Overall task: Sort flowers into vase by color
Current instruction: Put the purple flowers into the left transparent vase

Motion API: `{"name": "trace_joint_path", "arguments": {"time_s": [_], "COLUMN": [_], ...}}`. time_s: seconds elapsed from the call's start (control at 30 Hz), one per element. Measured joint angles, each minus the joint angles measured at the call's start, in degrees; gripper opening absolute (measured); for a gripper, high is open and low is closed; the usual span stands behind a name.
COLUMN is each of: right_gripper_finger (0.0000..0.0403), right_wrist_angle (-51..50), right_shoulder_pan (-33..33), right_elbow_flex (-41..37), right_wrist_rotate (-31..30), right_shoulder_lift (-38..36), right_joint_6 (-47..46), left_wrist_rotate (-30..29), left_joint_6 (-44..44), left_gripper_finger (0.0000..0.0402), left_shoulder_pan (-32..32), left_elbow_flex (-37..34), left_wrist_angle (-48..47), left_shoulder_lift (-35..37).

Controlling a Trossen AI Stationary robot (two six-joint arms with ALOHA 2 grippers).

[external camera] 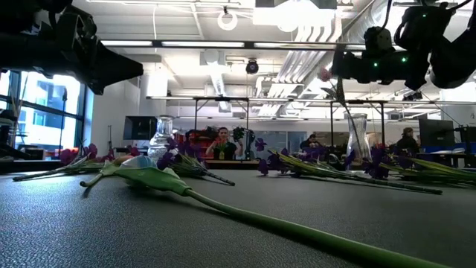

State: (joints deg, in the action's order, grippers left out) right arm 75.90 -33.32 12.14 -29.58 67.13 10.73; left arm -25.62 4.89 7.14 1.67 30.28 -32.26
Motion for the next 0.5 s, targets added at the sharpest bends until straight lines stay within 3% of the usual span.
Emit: {"name": "trace_joint_path", "arguments": {"time_s": [0.23,0.5], "right_gripper_finger": [0.0164,0.0165], "right_wrist_angle": [-9.02,-13.73], "right_shoulder_pan": [1.77,12.42], "right_elbow_flex": [0.0,0.02], "right_wrist_rotate": [-0.89,-13.25], "right_shoulder_lift": [-5.67,-14.52], "right_joint_6": [-0.69,10.38], "left_wrist_rotate": [-0.01,-0.01], "left_joint_6": [0.45,0.45], "left_gripper_finger": [0.0069,0.0069], "left_shoulder_pan": [0.01,0.01], "left_elbow_flex": [0.0,0.0], "left_wrist_angle": [0.02,0.07], "left_shoulder_lift": [0.01,0.01]}}
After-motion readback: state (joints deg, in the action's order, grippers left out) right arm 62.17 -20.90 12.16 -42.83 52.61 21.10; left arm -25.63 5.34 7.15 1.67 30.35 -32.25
